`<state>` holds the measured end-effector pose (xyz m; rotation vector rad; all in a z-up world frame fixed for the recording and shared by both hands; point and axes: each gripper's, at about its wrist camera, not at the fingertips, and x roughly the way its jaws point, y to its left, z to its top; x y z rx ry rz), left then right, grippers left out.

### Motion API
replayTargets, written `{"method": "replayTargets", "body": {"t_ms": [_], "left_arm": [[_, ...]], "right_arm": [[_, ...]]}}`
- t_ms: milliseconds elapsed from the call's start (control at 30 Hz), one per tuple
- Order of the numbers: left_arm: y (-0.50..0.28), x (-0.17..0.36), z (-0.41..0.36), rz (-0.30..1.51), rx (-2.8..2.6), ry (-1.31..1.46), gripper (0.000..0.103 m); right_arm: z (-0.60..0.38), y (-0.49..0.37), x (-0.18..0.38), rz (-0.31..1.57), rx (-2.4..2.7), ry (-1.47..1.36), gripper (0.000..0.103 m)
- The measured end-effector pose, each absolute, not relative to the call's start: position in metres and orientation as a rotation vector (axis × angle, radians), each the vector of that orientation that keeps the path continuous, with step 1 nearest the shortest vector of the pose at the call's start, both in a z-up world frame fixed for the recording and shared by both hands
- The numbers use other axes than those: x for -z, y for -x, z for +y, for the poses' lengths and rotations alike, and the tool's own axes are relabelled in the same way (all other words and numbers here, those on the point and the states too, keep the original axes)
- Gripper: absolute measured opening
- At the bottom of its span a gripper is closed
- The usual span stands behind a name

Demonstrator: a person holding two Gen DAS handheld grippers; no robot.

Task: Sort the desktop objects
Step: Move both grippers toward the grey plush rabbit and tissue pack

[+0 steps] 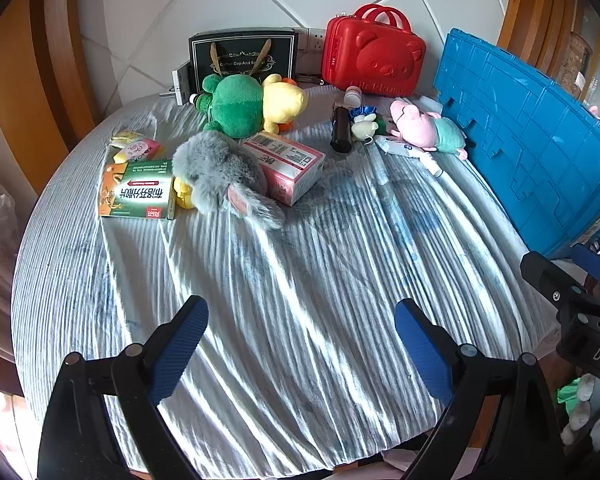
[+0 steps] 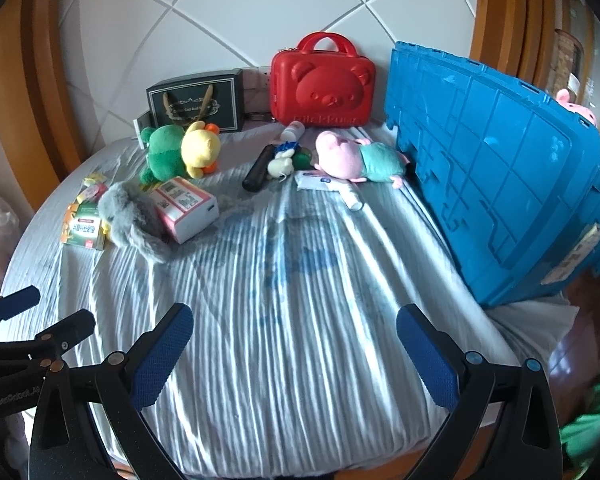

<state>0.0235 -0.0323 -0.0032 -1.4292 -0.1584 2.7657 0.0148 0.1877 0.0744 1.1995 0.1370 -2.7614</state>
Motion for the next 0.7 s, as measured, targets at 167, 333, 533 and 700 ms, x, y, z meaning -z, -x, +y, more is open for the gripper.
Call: {"method": "replayTargets", "body": {"t_ms": [167, 333, 533, 700], "left_arm": [[-0.023, 0.006, -0.035, -0.185, -2.764, 1.457, 0.095], [-0.019, 0.010, -0.037, -0.200, -2.746, 1.477, 0.095], [-0.010, 0.019, -0.044, -0.225, -2.724, 1.518, 0.095], [-0.004, 0.032, -0.064, -0.292, -2.743, 1.598, 0.095]], "right_arm": [[0.189, -0.011, -0.072, 0.133, 2.750, -1.218, 0.103], [0.188, -0.007, -0.069, 0.140, 2.743, -1.232, 0.103], [0.192, 0.006, -0.065, 0.138, 2.751, -1.244, 0.103], [0.191, 0.022, -0.057, 0.129, 2.728, -1.295, 0.103]]}}
